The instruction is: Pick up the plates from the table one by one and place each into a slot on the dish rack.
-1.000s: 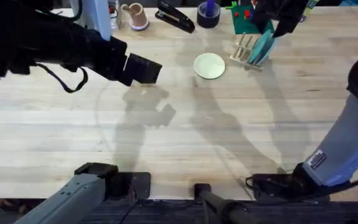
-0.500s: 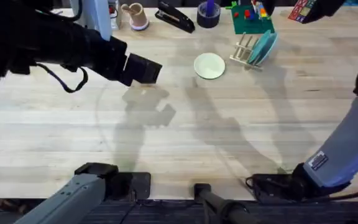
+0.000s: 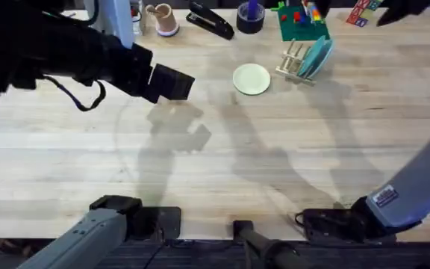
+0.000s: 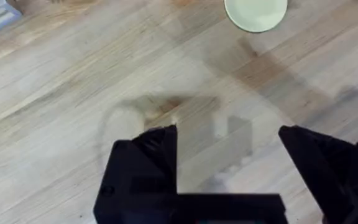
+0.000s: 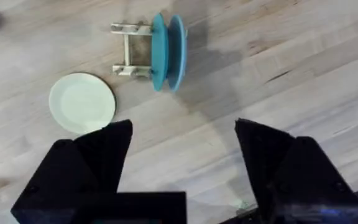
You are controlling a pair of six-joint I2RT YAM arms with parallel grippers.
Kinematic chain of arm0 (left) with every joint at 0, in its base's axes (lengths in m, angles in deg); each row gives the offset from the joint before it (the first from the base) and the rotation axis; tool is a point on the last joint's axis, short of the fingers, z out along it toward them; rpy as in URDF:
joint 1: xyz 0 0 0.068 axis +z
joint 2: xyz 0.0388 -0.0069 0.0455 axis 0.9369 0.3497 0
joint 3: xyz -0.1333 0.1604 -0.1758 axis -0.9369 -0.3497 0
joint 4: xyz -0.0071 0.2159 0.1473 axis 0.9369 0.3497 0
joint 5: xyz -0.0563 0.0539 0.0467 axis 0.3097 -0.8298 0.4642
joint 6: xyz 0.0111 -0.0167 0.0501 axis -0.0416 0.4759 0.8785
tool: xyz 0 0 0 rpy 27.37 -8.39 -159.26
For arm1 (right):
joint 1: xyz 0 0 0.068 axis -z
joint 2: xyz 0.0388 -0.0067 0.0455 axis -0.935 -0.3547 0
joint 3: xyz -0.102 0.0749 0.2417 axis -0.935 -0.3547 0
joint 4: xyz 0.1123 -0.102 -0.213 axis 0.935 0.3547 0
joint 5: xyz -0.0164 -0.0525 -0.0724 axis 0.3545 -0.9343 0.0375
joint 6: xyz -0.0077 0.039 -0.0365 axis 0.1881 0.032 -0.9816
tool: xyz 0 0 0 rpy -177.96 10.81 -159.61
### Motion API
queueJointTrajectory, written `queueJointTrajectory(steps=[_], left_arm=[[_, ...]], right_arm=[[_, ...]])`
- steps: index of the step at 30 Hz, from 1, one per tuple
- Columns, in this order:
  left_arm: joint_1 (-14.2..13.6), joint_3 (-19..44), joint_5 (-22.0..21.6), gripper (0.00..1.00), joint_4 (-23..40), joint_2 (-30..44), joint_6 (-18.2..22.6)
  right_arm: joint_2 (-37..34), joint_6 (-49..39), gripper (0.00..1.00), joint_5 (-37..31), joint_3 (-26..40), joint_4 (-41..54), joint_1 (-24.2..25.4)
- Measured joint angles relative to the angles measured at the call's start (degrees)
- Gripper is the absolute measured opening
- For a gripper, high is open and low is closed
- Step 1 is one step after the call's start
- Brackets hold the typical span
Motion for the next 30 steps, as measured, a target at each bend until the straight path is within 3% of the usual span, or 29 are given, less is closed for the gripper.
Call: queueJointTrajectory(steps=[6,14,23,30], left_arm=[[0.00,0.00,-0.01,0.993,-0.04,0.00,0.00],[0.00,0.00,-0.01,0.993,-1.70,0.00,-0.16],[0.00,0.00,0.00,0.992,-1.75,0.00,-1.42],[0.00,0.00,0.01,0.993,-1.75,0.00,-1.67]], right_arm=[[11.12,-0.32,0.992,0.23,-8.87,0.00,0.00],[24.05,0.75,0.993,0.86,-28.00,-1.06,0.00],[40.47,0.99,0.993,7.27,-48.74,-14.39,0.00],[48.36,1.02,0.993,15.67,-59.10,-22.27,1.07]])
